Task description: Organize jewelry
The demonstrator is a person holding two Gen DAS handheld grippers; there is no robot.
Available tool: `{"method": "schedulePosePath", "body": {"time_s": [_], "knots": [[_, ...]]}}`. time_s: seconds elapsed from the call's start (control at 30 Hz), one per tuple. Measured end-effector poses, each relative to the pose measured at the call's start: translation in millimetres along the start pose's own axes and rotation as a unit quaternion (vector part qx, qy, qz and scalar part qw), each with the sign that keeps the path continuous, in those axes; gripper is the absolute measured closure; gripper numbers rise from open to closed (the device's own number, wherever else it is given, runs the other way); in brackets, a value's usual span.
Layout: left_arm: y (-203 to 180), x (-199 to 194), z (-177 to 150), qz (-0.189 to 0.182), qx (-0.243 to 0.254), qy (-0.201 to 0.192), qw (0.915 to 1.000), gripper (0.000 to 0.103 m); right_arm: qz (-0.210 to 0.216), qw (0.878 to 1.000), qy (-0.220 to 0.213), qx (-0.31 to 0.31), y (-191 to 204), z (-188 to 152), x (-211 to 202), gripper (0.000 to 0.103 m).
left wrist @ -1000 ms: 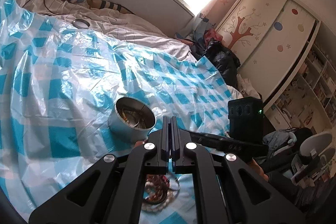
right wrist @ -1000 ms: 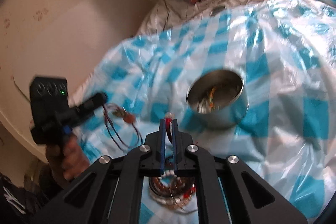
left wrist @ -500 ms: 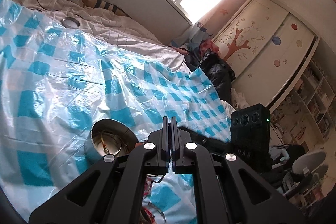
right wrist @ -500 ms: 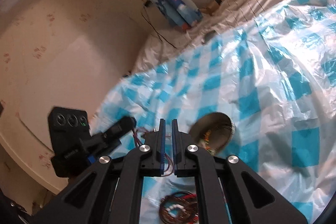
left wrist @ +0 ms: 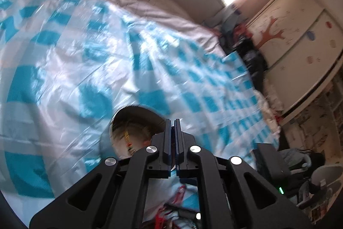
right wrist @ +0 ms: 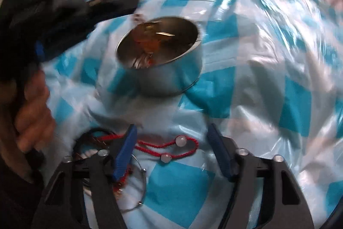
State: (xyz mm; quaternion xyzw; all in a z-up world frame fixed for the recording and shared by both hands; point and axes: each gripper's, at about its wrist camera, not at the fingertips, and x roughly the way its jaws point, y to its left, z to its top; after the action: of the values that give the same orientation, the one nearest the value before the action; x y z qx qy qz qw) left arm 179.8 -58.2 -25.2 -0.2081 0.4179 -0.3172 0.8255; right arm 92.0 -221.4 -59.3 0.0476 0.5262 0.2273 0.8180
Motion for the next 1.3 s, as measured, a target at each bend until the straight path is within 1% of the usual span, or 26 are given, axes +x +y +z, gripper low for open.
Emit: {"method": "schedulePosePath", "body": {"time_s": [0.03, 0.07, 0.1, 0.13, 0.17, 0.2, 0.27, 0.4, 0.5, 0.57, 0.67, 0.7, 0.73, 0.77, 0.8, 0.83, 0.9, 1.03, 1.13, 1.23, 1.3], "knots": [[1.7, -0.4, -0.6, 0.005, -0.001, 0.002, 1.0, 0.098, 0.012, 1.0, 0.0, 0.002, -0.7, -0.6, -2.1, 0.089], [2.6, -1.4, -0.8, 0.012, -0.005, 0.005, 0.9999, 0.09, 0.017, 1.0, -0.005, 0.005, -2.0, -1.2, -4.9, 0.089], [3.2, -4.1, -0.8, 0.018, -0.008, 0.005, 0.9998, 0.079, 0.02, 1.0, -0.012, 0.008, -4.6, -0.8, -9.0, 0.089], [3.2, -8.1, -0.3, 0.022, -0.009, 0.001, 0.9997, 0.074, 0.03, 0.999, -0.02, 0.018, -8.8, 0.1, -13.9, 0.089], [3.2, -14.9, -0.3, 0.027, -0.009, -0.006, 0.9996, 0.068, 0.054, 0.997, -0.036, 0.04, -16.5, 2.0, -22.5, 0.09], [3.1, -19.4, -0.3, 0.031, -0.009, -0.009, 0.9995, 0.062, 0.068, 0.995, -0.048, 0.054, -22.2, 3.4, -29.1, 0.09], [4.3, -31.7, -1.5, 0.041, -0.011, -0.016, 0.999, 0.055, 0.098, 0.988, -0.083, 0.085, -34.0, 8.3, -45.8, 0.09], [12.5, -54.1, -8.8, 0.058, -0.018, -0.018, 0.998, 0.05, 0.137, 0.973, -0.141, 0.123, -42.7, 21.9, -73.0, 0.09], [18.6, -64.8, -17.0, 0.069, -0.016, -0.002, 0.9975, 0.049, 0.144, 0.963, -0.181, 0.135, -43.0, 35.5, -84.3, 0.09], [20.5, -68.3, -23.9, 0.074, -0.011, 0.014, 0.9971, 0.048, 0.143, 0.959, -0.2, 0.14, -38.0, 46.1, -87.6, 0.09], [20.0, -71.1, -36.1, 0.081, 0.012, 0.042, 0.9958, 0.047, 0.122, 0.958, -0.213, 0.148, -32.2, 53.2, -82.5, 0.09], [19.6, -72.7, -41.2, 0.081, 0.02, 0.052, 0.9952, 0.047, 0.119, 0.958, -0.213, 0.152, -33.3, 58.1, -76.1, 0.089], [19.6, -74.7, -45.7, 0.08, 0.026, 0.059, 0.9947, 0.047, 0.113, 0.96, -0.202, 0.161, -32.8, 63.5, -65.6, 0.089], [19.9, -77.2, -49.3, 0.079, 0.03, 0.065, 0.9943, 0.047, 0.105, 0.962, -0.191, 0.166, -32.2, 61.2, -57.9, 0.078], [20.2, -79.1, -52.1, 0.08, 0.033, 0.068, 0.9939, 0.047, 0.095, 0.963, -0.18, 0.175, -32.5, 63.1, -48.5, 0.05], [21.0, -82.4, -55.9, 0.079, 0.039, 0.073, 0.9934, 0.046, 0.086, 0.964, -0.176, 0.181, -33.7, 62.9, -42.2, 0.04], [24.8, -86.7, -61.6, 0.081, 0.045, 0.08, 0.9925, 0.045, 0.073, 0.964, -0.178, 0.181, -33.3, 60.8, -39.5, 0.038], [39.7, -92.0, -75.3, 0.081, 0.031, 0.096, 0.9916, 0.045, 0.057, 0.962, -0.202, 0.176, -36.8, 55.7, -56.4, 0.038], [40.7, -95.2, -84.1, 0.077, 0.039, 0.104, 0.9908, 0.044, 0.061, 0.959, -0.202, 0.187, -43.4, 47.5, -61.1, 0.034], [30.6, -93.9, -91.8, 0.073, 0.064, 0.106, 0.9897, 0.044, 0.073, 0.959, -0.193, 0.192, -44.5, 39.6, -61.9, 0.033], [23.0, -89.9, -96.0, 0.071, 0.079, 0.108, 0.9884, 0.044, 0.076, 0.962, -0.187, 0.185, -41.8, 35.1, -63.9, 0.031]]}}
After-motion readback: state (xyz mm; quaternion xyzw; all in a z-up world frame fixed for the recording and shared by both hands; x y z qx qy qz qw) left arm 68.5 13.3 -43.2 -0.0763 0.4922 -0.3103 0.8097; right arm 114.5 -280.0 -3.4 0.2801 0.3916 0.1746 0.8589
